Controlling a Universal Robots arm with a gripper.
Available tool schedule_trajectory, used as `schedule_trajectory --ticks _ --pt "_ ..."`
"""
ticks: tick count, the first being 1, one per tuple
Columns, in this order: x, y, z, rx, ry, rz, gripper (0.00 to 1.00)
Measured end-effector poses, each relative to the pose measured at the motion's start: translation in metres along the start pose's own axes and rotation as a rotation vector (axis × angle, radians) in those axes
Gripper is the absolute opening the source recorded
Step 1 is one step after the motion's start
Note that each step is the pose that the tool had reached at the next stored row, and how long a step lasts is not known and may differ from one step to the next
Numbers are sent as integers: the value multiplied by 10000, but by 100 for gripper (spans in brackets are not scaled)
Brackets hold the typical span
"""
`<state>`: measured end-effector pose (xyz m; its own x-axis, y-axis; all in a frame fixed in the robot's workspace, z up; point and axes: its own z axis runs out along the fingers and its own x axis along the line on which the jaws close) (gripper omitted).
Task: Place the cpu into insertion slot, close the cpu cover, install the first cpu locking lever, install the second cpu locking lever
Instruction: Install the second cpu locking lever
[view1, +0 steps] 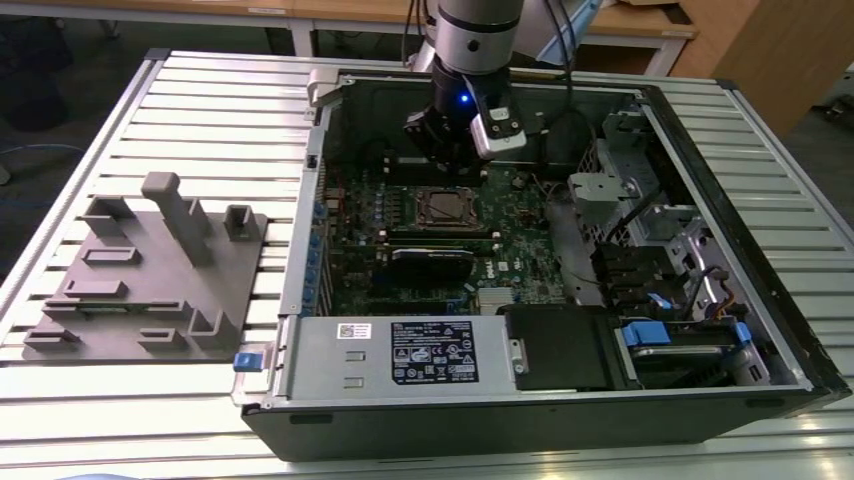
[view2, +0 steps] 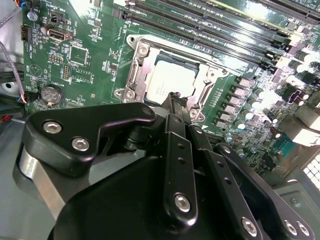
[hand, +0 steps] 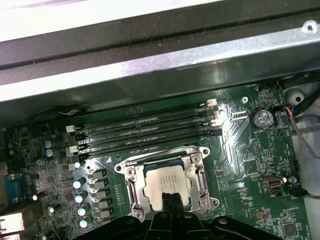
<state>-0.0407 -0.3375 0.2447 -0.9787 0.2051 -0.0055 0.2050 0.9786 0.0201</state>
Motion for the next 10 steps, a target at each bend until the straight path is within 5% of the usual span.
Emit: schedule_trajectory --ticks 10 --pt "-1 1 -58 0 1 0 10"
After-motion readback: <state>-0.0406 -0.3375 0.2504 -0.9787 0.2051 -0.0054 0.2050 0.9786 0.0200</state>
